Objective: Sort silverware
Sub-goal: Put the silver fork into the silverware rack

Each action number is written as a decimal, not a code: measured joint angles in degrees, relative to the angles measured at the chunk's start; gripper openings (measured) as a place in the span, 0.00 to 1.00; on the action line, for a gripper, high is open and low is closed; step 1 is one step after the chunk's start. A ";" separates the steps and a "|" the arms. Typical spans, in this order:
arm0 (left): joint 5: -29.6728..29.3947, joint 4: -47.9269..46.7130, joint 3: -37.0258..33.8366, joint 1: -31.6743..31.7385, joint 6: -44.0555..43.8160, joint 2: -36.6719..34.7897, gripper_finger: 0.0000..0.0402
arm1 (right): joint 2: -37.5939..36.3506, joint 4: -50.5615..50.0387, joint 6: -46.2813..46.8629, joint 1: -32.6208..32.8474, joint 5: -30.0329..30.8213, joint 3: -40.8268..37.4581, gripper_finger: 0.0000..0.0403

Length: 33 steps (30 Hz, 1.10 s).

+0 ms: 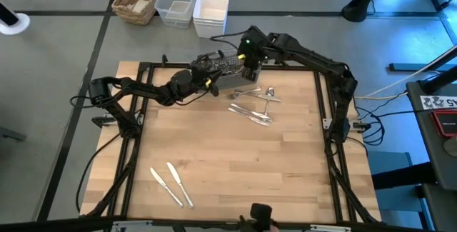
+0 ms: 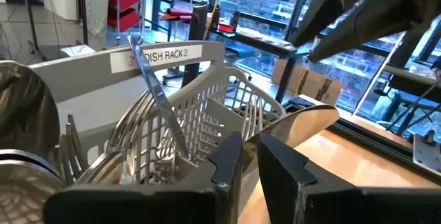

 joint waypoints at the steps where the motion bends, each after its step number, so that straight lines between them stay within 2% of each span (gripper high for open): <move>1: -0.01 -0.02 0.00 -0.12 -0.01 0.00 0.10 | -0.02 -0.08 -2.54 -0.44 -0.60 0.02 0.23; 6: 0.02 -0.02 0.00 -1.11 0.15 -0.04 0.10 | 0.33 -0.32 -19.38 -1.52 -5.07 0.04 0.23; 14: 0.05 -2.60 0.07 -3.77 1.31 -0.09 0.10 | 3.29 -1.37 -38.08 -1.36 -7.27 -0.07 0.23; 25: 0.04 -5.47 0.07 -6.39 1.13 -0.09 0.10 | 6.71 0.43 -47.44 -1.36 0.32 -0.15 0.23; 33: -0.02 -6.01 0.04 -6.72 1.08 -0.09 0.10 | 7.41 0.79 -48.41 -1.76 2.64 -0.15 0.23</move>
